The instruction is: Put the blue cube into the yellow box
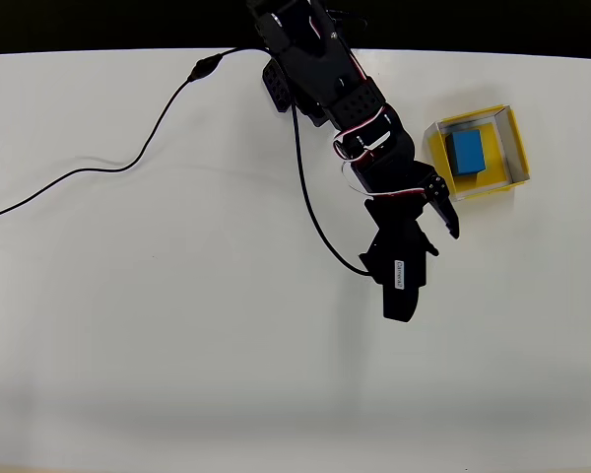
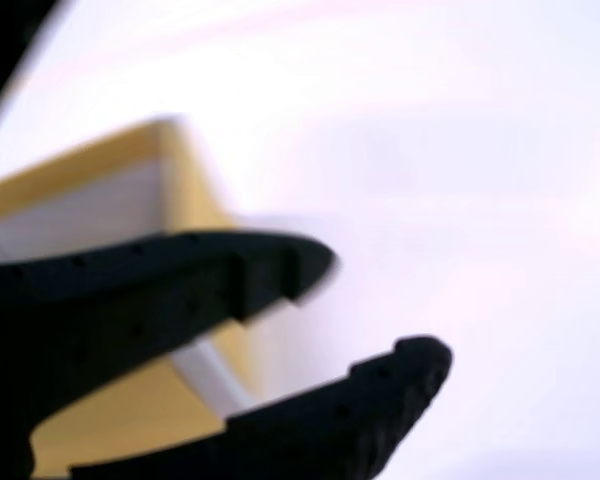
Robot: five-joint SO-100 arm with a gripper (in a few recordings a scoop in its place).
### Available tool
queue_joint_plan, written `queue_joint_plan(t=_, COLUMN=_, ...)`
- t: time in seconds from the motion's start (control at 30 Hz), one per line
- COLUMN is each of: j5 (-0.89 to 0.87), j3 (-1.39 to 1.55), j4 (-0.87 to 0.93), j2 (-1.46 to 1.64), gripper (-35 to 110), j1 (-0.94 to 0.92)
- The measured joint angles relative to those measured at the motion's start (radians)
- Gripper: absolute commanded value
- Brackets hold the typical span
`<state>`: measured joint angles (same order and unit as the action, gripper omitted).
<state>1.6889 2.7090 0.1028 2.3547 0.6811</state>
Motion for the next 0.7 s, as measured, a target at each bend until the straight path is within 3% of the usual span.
queue_joint_plan(t=0.43, j5=0.021, j3=0.069, j4=0.247, j2=0.175, gripper=2, j1=-0.431)
queue_joint_plan(t=0.7, j5=0.017, j3=0.305, j4=0.449, j2=0.477, gripper=2, j1=-0.54)
